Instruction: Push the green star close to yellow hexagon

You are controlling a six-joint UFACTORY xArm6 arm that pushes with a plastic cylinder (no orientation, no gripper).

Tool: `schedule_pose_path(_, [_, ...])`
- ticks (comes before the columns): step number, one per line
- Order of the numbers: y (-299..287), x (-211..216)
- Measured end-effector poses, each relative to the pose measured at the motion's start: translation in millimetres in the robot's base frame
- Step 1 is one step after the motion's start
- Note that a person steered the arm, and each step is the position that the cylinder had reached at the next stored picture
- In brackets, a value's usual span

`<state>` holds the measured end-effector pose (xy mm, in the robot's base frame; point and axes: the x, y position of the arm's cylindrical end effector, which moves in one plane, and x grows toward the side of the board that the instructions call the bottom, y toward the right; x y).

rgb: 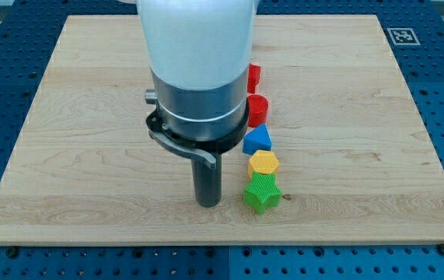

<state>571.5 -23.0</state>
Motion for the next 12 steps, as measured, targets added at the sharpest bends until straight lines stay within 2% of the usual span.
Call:
schedule_pose_path(1, [6, -11])
schedule_pose_path(4, [68, 1])
schedule_pose_path(5, [62, 1])
schedule_pose_path(7, [-17, 1])
schedule_pose_path(9, [-17, 2])
schedule_pose_path(11, [30, 47])
schedule_pose_path(12, [72, 47])
